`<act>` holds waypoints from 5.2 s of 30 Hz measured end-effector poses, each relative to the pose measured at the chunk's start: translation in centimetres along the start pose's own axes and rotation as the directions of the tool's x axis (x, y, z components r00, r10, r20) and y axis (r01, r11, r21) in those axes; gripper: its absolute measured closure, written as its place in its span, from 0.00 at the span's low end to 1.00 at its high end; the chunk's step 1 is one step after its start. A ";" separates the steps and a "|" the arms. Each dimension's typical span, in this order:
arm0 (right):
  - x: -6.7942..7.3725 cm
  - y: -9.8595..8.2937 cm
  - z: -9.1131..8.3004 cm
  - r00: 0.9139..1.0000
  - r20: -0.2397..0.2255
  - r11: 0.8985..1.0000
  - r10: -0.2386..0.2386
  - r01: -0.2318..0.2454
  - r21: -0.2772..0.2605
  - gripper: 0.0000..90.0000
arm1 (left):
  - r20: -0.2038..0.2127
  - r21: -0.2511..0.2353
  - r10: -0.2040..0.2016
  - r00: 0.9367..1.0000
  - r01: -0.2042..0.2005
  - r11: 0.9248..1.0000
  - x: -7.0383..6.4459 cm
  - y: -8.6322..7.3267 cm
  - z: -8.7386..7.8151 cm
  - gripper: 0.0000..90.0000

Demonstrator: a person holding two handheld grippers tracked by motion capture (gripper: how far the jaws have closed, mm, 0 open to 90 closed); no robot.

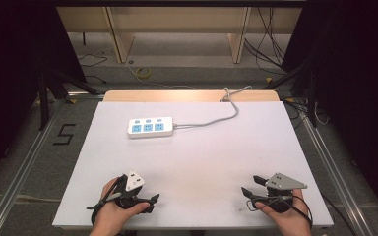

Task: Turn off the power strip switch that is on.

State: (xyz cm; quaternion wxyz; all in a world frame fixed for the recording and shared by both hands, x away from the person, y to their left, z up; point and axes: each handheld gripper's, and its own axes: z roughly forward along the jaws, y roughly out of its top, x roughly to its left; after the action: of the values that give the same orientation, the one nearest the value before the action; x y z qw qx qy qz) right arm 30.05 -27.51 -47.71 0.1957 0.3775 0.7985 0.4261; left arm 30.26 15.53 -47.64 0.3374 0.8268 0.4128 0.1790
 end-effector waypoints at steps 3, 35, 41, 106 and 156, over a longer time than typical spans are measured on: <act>0.0 0.0 -0.1 1.000 0.003 1.000 0.001 -0.001 -0.004 0.43 | -0.018 0.009 -0.005 1.000 0.005 1.000 0.1 0.0 0.0 0.22; 0.4 0.2 -0.1 1.000 -0.012 1.000 -0.013 0.013 -0.009 0.43 | -0.074 0.102 -0.056 0.996 0.064 0.993 1.4 0.8 -0.6 1.00; 0.4 0.1 0.0 1.000 -0.014 1.000 -0.011 0.011 -0.006 0.43 | -0.072 0.104 -0.054 0.996 0.061 0.993 1.5 1.2 -0.4 0.99; 0.7 0.2 0.1 1.000 -0.015 1.000 -0.023 0.023 0.004 0.43 | -0.119 0.119 -0.065 0.991 0.079 0.990 3.8 5.7 1.8 0.99; 0.8 0.2 0.2 1.000 -0.016 1.000 -0.024 0.024 -0.001 0.43 | -0.152 0.107 -0.061 0.986 0.078 0.991 5.0 8.3 3.6 1.00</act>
State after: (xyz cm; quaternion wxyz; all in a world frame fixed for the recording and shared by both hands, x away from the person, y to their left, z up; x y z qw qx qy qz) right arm 29.76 -26.75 -47.61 0.1944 0.3644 0.8043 0.4272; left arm 39.96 14.54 -44.28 0.2645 0.8140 0.4750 0.2044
